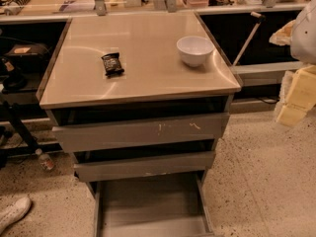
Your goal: Place rxbar chocolate into bottom drawer
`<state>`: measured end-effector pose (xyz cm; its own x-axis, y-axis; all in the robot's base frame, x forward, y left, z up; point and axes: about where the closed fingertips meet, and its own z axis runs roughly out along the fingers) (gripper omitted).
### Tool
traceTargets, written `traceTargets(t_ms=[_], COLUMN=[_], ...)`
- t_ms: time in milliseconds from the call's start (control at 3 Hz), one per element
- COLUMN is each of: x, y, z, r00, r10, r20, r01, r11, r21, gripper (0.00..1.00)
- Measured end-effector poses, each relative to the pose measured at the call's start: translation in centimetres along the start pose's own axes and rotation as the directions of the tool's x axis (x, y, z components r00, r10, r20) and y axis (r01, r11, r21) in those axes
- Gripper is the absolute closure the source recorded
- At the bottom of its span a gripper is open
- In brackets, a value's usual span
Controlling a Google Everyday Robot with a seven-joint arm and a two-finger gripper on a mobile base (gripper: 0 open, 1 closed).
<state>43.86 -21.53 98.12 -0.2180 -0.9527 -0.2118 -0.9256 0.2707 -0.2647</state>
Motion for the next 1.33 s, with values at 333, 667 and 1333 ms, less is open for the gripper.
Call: traceTargets(t_ms=[333,667,1333], x=[0.0,-3.8,-12.5], y=[0.0,-2.2,-6.3], z=[0.0,1.5,6.5], r00=[1.0,0.997,0.977], r10=[0.0,-0.042,-0.152], r20=[0.0,0.058,0.15], r01=[0.0,0.043,0.163], r11=[1.0,0.999,0.9844], r21=[0.0,-0.008,-0.066], gripper=[0.0,0.0,0.0])
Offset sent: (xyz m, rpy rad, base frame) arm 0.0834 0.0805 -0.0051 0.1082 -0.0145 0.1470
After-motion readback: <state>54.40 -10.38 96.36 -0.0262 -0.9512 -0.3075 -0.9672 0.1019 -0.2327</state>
